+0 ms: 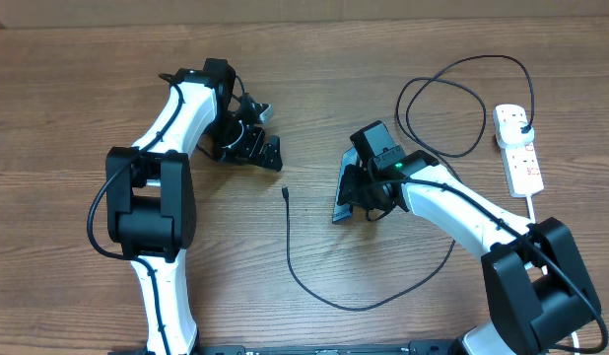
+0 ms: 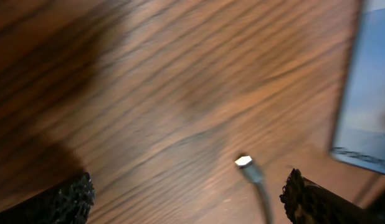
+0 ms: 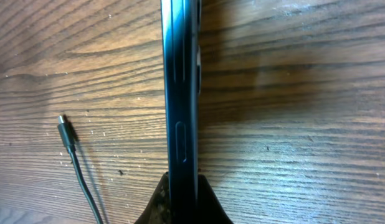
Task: Plug charger to phone and switch on socket
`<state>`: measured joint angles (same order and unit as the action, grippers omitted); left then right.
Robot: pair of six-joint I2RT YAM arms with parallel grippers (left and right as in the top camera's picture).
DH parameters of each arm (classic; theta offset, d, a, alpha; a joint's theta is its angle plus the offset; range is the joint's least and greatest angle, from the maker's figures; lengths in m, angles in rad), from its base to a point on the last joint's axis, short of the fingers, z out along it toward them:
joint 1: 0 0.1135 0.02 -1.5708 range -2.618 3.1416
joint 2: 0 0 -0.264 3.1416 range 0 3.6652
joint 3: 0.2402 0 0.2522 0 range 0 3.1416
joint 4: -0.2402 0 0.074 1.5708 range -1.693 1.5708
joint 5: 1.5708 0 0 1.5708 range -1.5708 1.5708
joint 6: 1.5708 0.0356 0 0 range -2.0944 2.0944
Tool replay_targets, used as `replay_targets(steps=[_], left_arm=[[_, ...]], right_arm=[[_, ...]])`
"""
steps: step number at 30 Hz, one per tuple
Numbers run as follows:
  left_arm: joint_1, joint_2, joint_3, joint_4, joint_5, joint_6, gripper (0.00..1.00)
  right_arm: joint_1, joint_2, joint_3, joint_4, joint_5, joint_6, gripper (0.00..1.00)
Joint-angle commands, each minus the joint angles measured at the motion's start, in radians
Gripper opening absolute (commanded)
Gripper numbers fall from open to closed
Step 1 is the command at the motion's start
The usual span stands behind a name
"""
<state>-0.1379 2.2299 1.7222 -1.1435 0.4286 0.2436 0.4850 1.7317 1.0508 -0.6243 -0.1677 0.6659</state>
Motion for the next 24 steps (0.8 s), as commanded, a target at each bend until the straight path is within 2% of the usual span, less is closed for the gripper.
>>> replay_targets(steps=[1, 24], left_arm=[[-0.006, 0.008, 0.014, 0.0, -0.123, 0.019, 0.99], [-0.006, 0.008, 0.014, 0.0, -0.133, 0.019, 0.99]], right_arm=[[0.004, -0.005, -0.02, -0.014, 0.01, 0.015, 0.04], [0.004, -0.005, -0.082, 0.04, 0.028, 0.014, 0.04]])
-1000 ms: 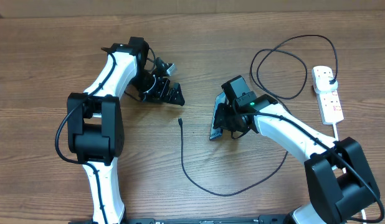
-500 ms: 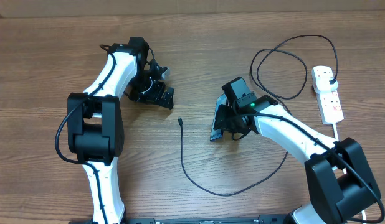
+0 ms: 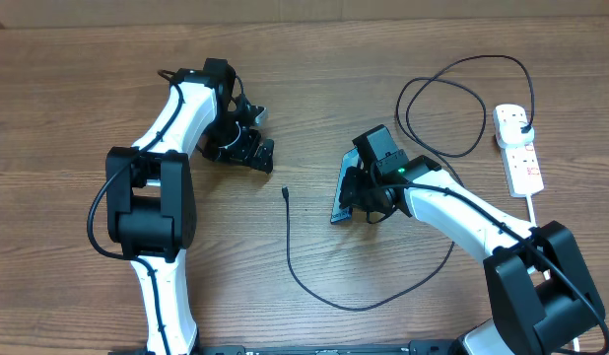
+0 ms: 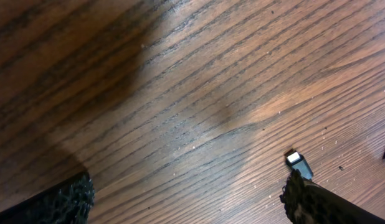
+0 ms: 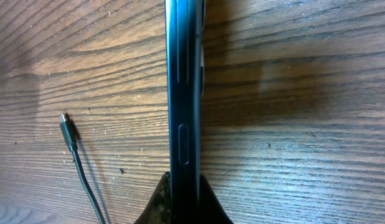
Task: Plug charger to phone and switch on socket
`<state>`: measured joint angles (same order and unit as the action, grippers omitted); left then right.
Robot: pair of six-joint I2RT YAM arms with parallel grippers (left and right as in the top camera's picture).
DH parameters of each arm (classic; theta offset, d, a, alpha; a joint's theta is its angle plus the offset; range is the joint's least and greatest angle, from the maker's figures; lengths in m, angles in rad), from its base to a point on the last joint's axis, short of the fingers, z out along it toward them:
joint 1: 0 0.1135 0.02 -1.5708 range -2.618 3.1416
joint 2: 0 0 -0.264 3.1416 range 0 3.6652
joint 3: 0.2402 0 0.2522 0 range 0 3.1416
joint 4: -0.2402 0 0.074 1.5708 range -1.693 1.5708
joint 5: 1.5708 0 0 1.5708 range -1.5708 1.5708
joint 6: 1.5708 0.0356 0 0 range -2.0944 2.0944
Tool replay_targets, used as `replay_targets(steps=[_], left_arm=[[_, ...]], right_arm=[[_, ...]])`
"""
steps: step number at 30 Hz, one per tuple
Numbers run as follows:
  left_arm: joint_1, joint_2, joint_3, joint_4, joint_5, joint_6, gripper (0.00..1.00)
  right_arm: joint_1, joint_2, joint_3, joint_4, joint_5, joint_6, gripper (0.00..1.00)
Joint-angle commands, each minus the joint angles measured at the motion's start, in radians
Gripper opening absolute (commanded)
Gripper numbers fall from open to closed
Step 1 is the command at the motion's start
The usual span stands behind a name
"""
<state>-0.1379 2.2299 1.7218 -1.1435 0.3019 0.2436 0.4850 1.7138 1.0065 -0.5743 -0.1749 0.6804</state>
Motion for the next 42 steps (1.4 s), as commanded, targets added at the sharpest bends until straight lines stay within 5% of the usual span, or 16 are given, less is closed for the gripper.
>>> replay_targets(steps=[1, 42], left_arm=[[-0.006, 0.008, 0.014, 0.0, -0.006, 0.019, 0.99], [-0.007, 0.008, 0.014, 0.0, -0.006, 0.019, 0.99]], right_arm=[[0.004, 0.013, -0.038, -0.01, 0.037, 0.0, 0.04], [0.003, 0.013, -0.038, -0.019, 0.028, 0.0, 0.04]])
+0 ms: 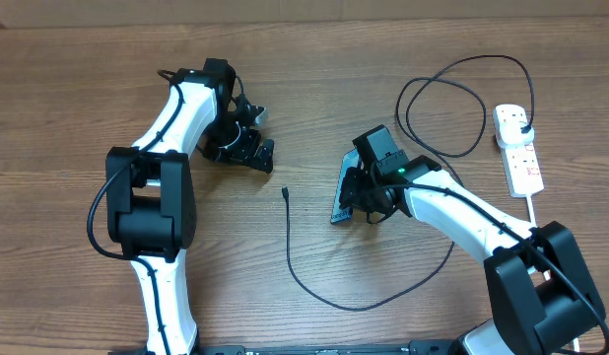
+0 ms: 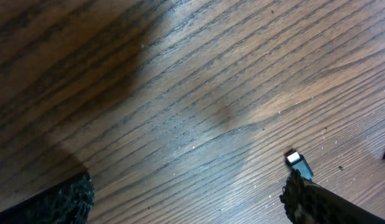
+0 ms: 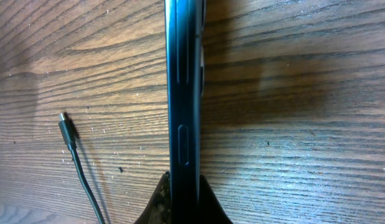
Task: Plug charger to phone and switch on socket
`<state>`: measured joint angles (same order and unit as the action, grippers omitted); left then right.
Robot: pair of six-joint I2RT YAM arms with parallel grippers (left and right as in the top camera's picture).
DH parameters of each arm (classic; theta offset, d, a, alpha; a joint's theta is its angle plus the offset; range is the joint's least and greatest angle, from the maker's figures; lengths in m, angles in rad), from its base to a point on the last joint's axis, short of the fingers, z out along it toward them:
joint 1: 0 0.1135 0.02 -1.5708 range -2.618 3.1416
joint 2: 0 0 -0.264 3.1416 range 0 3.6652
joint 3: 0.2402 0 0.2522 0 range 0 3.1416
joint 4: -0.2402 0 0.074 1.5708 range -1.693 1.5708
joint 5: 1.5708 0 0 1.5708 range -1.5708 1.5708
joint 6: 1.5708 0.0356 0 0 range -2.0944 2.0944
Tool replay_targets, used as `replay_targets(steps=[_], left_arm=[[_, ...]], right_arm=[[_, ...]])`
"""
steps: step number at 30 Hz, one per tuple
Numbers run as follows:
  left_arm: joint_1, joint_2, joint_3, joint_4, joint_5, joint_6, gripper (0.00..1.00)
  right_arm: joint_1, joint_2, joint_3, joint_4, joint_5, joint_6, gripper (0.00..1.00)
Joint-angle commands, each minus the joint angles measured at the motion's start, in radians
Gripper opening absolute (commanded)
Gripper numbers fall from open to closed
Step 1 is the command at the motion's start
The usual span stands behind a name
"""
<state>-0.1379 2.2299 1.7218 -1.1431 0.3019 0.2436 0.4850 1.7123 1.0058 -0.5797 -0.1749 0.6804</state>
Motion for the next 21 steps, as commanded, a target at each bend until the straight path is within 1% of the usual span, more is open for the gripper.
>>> replay_targets(steps=[1, 5, 8, 10, 13, 14, 16, 18, 21], left_arm=[[-0.007, 0.008, 0.014, 0.0, -0.006, 0.019, 1.0], [-0.006, 0.008, 0.014, 0.0, -0.006, 0.019, 1.0], [-0.006, 0.008, 0.014, 0.0, -0.006, 0.019, 1.0], [-0.006, 0.008, 0.014, 0.0, -0.006, 0.019, 1.0], [-0.007, 0.008, 0.014, 0.031, 0.0, 0.01, 0.99], [-0.007, 0.008, 0.014, 0.037, 0.02, -0.013, 1.0], [-0.007, 0.008, 0.014, 0.043, 0.089, -0.076, 0.99], [-0.007, 0.009, 0.014, 0.034, 0.204, -0.093, 1.0], [-0.006, 0.008, 0.014, -0.003, 0.544, -0.05, 1.0]], right_arm=[[0.003, 0.014, -0.037, -0.016, 0.028, -0.002, 0.04], [0.0, 0.014, -0.037, -0.019, 0.027, -0.06, 0.04], [-0.016, 0.014, -0.036, -0.021, 0.001, -0.061, 0.04], [-0.041, 0.007, -0.033, -0.021, -0.056, -0.064, 0.04], [-0.098, -0.017, -0.019, -0.021, -0.204, -0.168, 0.04], [-0.126, -0.033, -0.014, -0.02, -0.277, -0.203, 0.04], [-0.181, -0.066, -0.012, -0.012, -0.418, -0.253, 0.04], [-0.228, -0.094, -0.012, -0.008, -0.539, -0.306, 0.04], [-0.282, -0.121, -0.012, -0.018, -0.694, -0.38, 0.04]])
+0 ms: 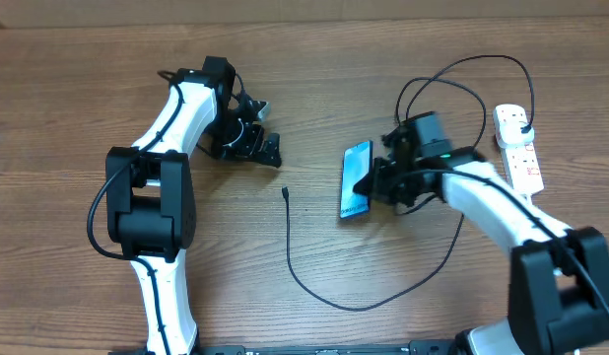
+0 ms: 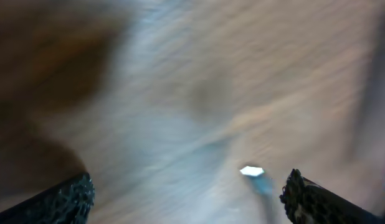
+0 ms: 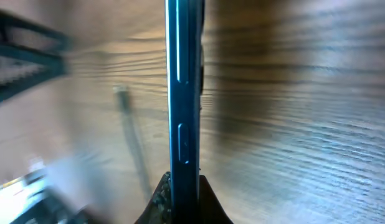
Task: Plug charger to phone and switch on socket
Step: 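Carry the phone to the left gripper, grasp it there, open right gripper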
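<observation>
A blue phone [image 1: 356, 180] is pinched on its long edge by my right gripper [image 1: 376, 183], which is shut on it; in the right wrist view the phone's side [image 3: 182, 93] rises straight up from the gripper [image 3: 183, 190]. The black charger cable [image 1: 314, 286] curls across the table, its free plug [image 1: 284, 193] lying left of the phone. My left gripper [image 1: 269, 150] hovers open just above-left of that plug. The blurred left wrist view shows the plug tip [image 2: 251, 171] between the spread fingers [image 2: 309, 198], nearer the right one.
A white power strip [image 1: 518, 148] lies at the far right with the cable's charger plugged in and a black loop of cable [image 1: 452, 99] beside it. Bare wooden table [image 1: 78, 118] surrounds both arms.
My right gripper has shifted right with the phone, whose screen now faces up more in the overhead view. My left gripper has moved slightly right; the plug tip sits farther inside its fingers.
My right gripper kept the phone pinched on its edge throughout. My left gripper, open, first had the plug tip between its fingers, then stood farther left with the plug at its right finger for two moments, and now has the plug between its fingers again.
</observation>
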`<state>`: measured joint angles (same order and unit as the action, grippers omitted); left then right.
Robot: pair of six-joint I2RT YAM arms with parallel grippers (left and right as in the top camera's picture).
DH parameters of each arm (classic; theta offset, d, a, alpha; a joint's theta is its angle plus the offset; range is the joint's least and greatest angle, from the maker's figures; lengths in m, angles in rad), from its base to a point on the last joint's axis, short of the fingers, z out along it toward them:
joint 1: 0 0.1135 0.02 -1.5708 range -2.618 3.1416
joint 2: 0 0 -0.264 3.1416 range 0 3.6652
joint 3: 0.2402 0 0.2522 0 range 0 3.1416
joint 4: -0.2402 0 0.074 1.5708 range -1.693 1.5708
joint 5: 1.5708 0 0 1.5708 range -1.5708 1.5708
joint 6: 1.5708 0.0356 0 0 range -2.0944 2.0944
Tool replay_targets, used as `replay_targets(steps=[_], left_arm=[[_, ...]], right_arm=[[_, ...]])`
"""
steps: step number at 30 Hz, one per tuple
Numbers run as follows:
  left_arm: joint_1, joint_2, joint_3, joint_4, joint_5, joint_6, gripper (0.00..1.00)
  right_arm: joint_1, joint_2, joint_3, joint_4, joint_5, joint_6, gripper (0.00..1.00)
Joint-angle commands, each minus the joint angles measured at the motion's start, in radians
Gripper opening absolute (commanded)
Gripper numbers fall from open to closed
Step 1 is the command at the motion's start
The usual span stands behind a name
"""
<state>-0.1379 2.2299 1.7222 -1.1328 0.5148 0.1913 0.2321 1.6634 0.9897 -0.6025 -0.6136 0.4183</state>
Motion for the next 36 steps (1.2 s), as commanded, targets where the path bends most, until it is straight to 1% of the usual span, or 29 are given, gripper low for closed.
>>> replay_targets(steps=[1, 5, 6, 7, 10, 14, 16, 19, 22, 23, 24, 29, 33, 36], left_arm=[[-0.006, 0.008, 0.014, -0.023, 0.441, 0.039, 0.99], [-0.009, 0.008, 0.014, -0.048, 0.77, 0.157, 1.0], [-0.012, 0.008, 0.014, -0.051, 0.83, 0.183, 1.0], [-0.015, 0.008, 0.014, -0.048, 0.867, 0.204, 1.0], [-0.02, 0.008, 0.014, -0.025, 0.924, 0.209, 0.99], [-0.019, 0.008, 0.014, -0.035, 1.062, 0.209, 1.0], [-0.02, 0.008, 0.014, -0.037, 1.065, 0.202, 0.99], [-0.02, 0.008, 0.014, -0.045, 1.065, 0.201, 0.93], [-0.02, 0.008, 0.014, -0.04, 1.065, 0.191, 0.82], [-0.02, 0.008, 0.014, -0.04, 1.065, 0.179, 0.8], [-0.02, 0.008, 0.014, -0.04, 1.065, 0.168, 0.79], [-0.022, 0.008, 0.014, -0.042, 1.065, 0.159, 0.79], [-0.027, 0.008, 0.014, -0.042, 1.066, 0.134, 0.64], [-0.027, 0.008, 0.014, -0.047, 1.066, 0.134, 0.6]], right_arm=[[-0.043, -0.074, 0.004, 0.001, -0.298, -0.134, 0.04], [-0.061, -0.074, 0.003, 0.006, -0.377, -0.139, 0.04], [-0.061, -0.074, 0.003, 0.019, -0.403, -0.14, 0.04], [-0.058, -0.074, 0.003, 0.044, -0.446, -0.14, 0.04], [-0.048, -0.074, 0.003, 0.15, -0.565, -0.126, 0.04], [-0.036, -0.074, 0.003, 0.248, -0.528, -0.013, 0.04], [-0.035, -0.074, 0.003, 0.294, -0.506, 0.045, 0.04], [-0.035, -0.074, 0.003, 0.378, -0.475, 0.132, 0.04], [-0.035, -0.074, 0.003, 0.427, -0.453, 0.192, 0.04], [-0.033, -0.074, 0.003, 0.429, -0.432, 0.209, 0.04], [-0.029, -0.074, 0.002, 0.429, -0.413, 0.219, 0.04], [0.032, -0.073, 0.002, 0.449, -0.315, 0.266, 0.04], [0.089, -0.073, 0.002, 0.498, -0.193, 0.319, 0.04], [0.106, -0.073, 0.002, 0.531, -0.145, 0.322, 0.04]])
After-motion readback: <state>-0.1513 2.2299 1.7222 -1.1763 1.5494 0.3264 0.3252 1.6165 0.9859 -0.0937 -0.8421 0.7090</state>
